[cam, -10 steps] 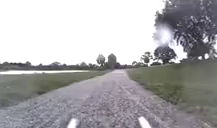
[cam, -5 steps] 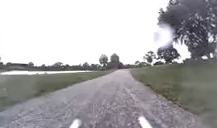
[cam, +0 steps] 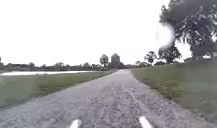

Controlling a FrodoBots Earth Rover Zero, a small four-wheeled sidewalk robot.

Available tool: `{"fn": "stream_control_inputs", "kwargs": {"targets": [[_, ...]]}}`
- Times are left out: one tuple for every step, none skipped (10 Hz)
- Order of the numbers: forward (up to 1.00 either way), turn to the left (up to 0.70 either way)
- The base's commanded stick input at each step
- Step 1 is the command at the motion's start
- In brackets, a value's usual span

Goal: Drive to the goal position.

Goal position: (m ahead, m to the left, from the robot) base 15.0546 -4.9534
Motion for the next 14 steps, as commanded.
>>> {"fn": "stream_control_inputs", "kwargs": {"targets": [[0.70,-0.14],[0.70,-0.20],[0.70,-0.10],[0.70,0.00],[0.70,0.00],[0.70,0.00],[0.70,0.00],[0.70,0.00],[0.70,0.00],[0.70,0.00],[0.70,0.00],[0.70,0.00],[0.70,0.00],[0.70,0.00]]}}
